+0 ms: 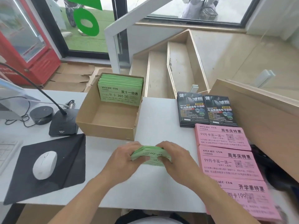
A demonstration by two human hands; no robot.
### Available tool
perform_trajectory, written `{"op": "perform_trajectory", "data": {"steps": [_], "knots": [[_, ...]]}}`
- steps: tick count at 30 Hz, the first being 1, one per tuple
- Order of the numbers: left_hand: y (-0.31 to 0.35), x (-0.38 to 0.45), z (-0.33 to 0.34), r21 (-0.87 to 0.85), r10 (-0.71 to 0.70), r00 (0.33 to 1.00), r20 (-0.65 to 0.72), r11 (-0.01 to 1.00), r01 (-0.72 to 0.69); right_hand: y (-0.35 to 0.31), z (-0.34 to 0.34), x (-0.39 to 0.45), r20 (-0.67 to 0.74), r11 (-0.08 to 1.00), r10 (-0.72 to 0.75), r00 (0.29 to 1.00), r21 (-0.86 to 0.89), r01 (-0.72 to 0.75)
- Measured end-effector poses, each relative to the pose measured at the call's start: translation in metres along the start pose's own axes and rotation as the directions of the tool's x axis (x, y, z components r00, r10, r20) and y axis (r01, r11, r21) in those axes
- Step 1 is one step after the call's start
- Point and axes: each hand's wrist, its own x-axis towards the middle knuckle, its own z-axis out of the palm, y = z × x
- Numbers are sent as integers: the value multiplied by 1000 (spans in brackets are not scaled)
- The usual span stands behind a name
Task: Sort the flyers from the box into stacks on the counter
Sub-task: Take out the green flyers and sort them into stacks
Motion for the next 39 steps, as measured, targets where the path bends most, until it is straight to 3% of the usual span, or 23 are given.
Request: {"op": "perform_trajectory", "data": {"steps": [1,3,5,6,9,13,19,21,24,26,28,33,36,39], "knots": [[8,5,-1,-67,6,997,-79,998,-12,-2,0,1,0,980,85,996,178,-84],[24,17,-3,-399,-125,967,-224,917,26,-2,-3,4,-5,853,237,971,480,-206],[33,25,5,-650,-212,960,-185,759,43,1,-2,5,-17,729,304,952,648,-222],[35,27,14,-690,-224,965,-136,720,70,2,-1,4,-15,697,307,951,685,-214],[34,26,42,-631,-242,968,-64,761,148,10,5,4,-11,690,295,956,695,-205],[29,26,52,-573,-263,961,-89,802,167,24,10,0,-38,670,319,947,715,-197],[25,29,57,-618,-259,964,-68,770,163,27,20,-1,-51,638,312,949,751,-170],[26,29,60,-631,-289,955,-69,754,183,31,21,-3,8,629,306,952,749,-208],[28,36,62,-739,-385,919,-86,643,200,40,19,-7,150,671,333,931,656,-346],[28,44,60,-803,-426,901,-75,562,199,49,9,-7,153,685,406,901,602,-411],[24,51,57,-808,-467,882,-70,545,224,60,-12,-2,136,693,470,872,554,-460],[-16,59,71,-557,-529,833,-159,745,367,85,-57,30,152,834,531,834,78,-546],[-31,64,85,-330,-511,838,-194,838,435,92,-49,59,108,870,481,870,-180,-459],[-35,72,89,-274,-488,860,-150,856,438,100,-33,85,76,879,399,914,-314,-357]]}}
